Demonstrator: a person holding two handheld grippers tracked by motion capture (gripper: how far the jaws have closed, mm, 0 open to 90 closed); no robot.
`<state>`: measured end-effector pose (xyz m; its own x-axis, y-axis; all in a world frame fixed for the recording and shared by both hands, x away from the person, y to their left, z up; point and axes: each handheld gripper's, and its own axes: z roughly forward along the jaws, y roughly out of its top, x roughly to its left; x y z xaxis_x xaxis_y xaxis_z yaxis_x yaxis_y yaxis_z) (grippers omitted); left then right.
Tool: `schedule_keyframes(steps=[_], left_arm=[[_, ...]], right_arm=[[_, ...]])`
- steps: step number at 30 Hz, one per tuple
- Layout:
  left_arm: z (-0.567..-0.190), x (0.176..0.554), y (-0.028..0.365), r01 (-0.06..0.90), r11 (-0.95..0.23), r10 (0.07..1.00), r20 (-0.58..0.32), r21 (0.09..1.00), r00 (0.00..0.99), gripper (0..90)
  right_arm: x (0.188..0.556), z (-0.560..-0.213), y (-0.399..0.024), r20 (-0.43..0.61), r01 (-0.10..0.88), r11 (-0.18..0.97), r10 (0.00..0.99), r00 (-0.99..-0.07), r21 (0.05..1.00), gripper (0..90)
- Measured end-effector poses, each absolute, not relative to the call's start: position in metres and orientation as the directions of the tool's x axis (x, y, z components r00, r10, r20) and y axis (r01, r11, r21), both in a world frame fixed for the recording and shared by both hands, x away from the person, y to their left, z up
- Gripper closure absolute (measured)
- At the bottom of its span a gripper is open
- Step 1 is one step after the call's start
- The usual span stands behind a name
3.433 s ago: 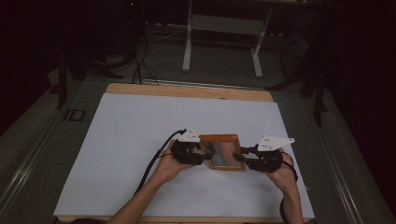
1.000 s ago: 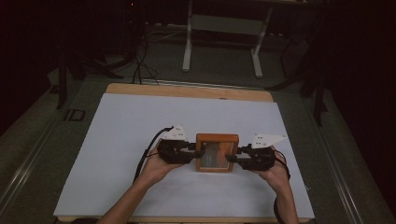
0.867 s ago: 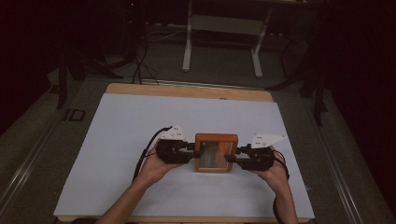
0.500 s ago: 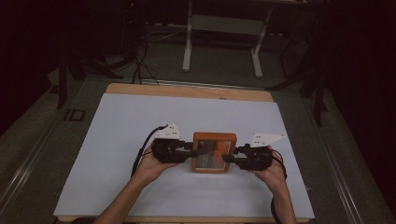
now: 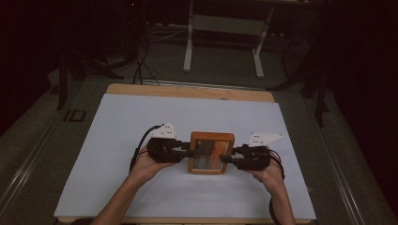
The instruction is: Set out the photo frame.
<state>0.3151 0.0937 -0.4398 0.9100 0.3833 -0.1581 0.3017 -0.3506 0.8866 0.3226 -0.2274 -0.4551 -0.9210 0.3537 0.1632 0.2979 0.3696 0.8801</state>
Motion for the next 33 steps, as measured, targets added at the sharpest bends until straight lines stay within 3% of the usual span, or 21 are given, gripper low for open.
schedule_keyframes(steps=[33], left_arm=[[-0.449, 0.322, 0.114, 0.341, -0.356, 0.401, -0.187, 0.870, 0.897, 68.3]], right_arm=[[0.331, -0.471, -0.206, 0.237, 0.364, 0.344, 0.359, -0.903, 0.866, 63.1]])
